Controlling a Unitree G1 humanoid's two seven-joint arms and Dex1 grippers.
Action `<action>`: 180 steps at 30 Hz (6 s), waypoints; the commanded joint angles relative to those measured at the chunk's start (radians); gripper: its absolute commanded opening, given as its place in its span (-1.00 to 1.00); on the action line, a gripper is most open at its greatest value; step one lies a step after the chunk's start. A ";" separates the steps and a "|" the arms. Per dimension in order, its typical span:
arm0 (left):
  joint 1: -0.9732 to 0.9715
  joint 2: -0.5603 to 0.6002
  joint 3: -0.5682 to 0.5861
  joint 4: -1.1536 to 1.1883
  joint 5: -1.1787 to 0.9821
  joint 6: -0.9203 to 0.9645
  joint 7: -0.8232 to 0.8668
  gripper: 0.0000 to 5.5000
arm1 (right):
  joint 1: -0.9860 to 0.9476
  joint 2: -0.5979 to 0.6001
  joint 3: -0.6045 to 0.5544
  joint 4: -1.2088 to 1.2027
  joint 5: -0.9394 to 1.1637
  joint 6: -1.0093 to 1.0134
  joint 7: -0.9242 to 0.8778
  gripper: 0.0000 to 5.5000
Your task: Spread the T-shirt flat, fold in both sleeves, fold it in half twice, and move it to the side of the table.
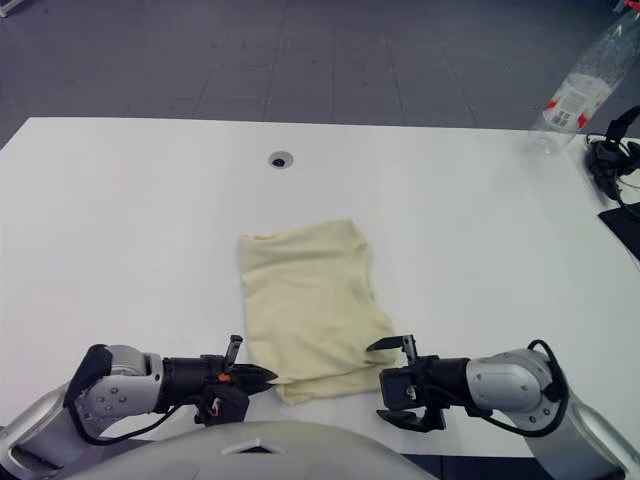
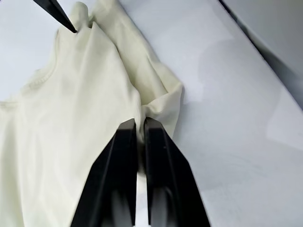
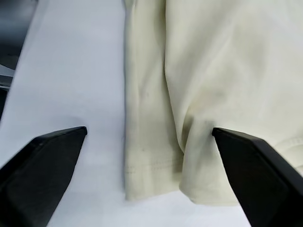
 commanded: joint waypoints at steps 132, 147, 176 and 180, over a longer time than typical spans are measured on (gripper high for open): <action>-0.417 -0.412 0.240 0.746 -0.309 0.213 0.358 0.96 | -0.769 0.313 0.136 0.853 0.144 0.001 -0.085 0.96; -0.363 -0.480 0.248 0.842 -0.248 0.136 0.485 0.96 | -0.735 0.383 -0.006 0.794 0.207 -0.089 -0.220 0.96; -0.428 -0.562 0.128 0.690 -0.363 0.041 0.264 0.96 | -0.484 0.306 0.205 0.663 -0.111 -0.135 -0.318 0.96; -0.428 -0.549 0.100 0.677 -0.377 0.077 0.210 0.96 | -0.471 0.296 0.211 0.653 -0.144 -0.130 -0.336 0.96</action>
